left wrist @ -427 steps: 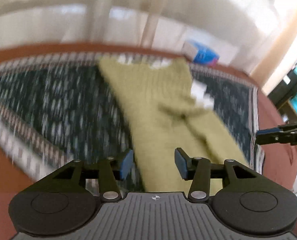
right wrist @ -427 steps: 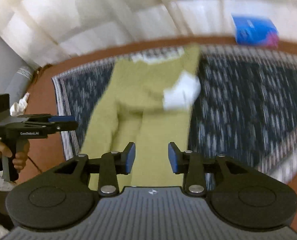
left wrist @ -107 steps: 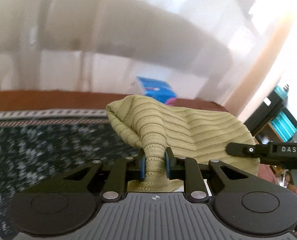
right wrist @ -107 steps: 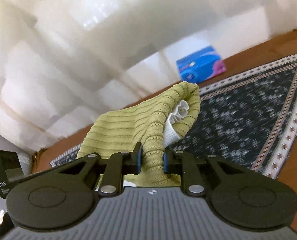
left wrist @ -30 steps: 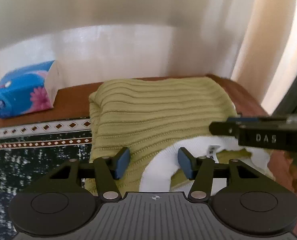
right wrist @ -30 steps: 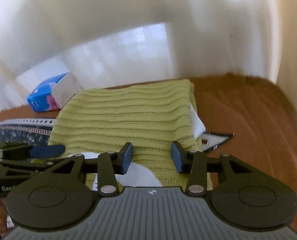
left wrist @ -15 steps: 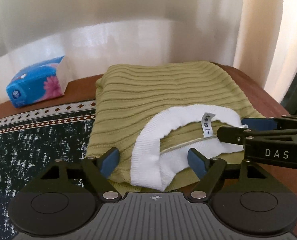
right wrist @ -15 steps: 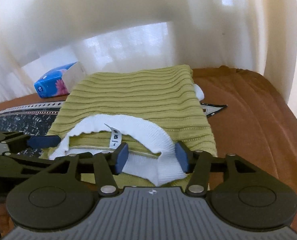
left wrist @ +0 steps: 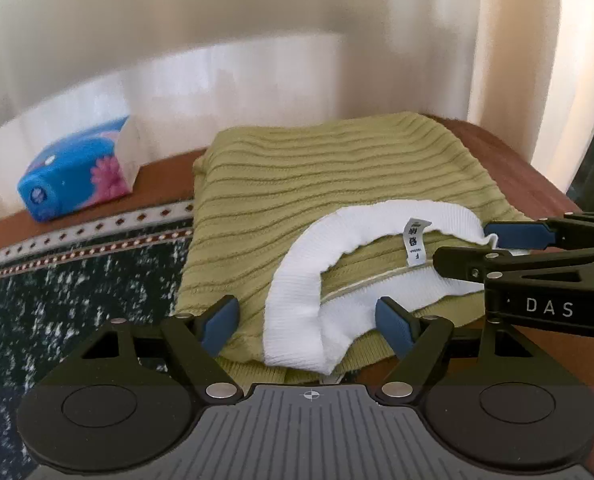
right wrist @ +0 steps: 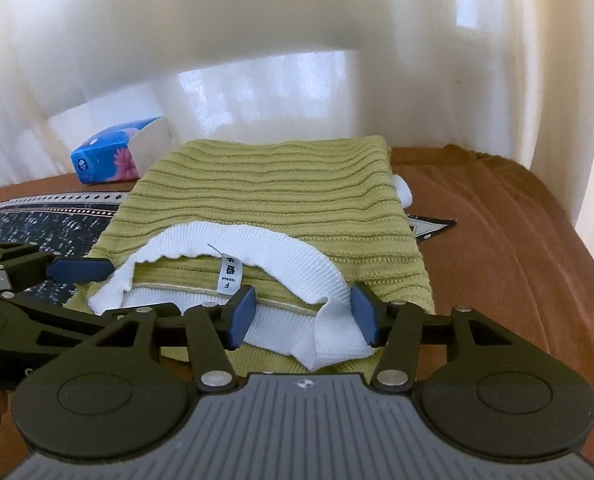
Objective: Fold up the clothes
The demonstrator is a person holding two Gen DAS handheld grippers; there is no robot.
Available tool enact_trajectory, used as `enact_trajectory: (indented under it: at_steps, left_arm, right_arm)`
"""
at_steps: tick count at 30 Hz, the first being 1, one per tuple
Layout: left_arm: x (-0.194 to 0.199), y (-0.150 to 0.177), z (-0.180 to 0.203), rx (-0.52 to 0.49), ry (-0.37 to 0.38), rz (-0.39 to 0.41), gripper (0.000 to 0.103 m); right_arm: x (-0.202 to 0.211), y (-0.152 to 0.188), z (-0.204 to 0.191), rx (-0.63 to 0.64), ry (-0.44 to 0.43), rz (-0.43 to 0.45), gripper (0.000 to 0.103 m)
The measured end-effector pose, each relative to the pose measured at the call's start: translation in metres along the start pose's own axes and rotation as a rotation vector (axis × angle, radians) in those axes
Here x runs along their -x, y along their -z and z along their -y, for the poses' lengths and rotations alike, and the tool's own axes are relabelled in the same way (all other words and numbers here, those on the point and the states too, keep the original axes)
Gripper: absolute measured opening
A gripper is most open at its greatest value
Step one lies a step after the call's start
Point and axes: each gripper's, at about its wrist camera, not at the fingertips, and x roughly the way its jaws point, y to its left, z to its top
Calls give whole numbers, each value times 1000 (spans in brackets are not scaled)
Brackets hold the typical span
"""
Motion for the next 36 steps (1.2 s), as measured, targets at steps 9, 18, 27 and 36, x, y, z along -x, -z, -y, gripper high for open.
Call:
enact_trajectory:
  at_steps: [9, 18, 27, 36]
  left_arm:
    - [64, -32, -25, 225, 15, -116, 95]
    - [119, -40, -20, 251, 40, -181, 103]
    - [142, -35, -18, 250, -9, -93, 103]
    - [136, -31, -17, 231, -33, -120, 103]
  right_arm:
    - [58, -36, -2, -17, -68, -50, 86]
    - [140, -57, -19, 50, -75, -22, 103]
    - [164, -52, -23, 28, -17, -72, 103]
    - [152, -42, -19, 9, 20, -137, 103]
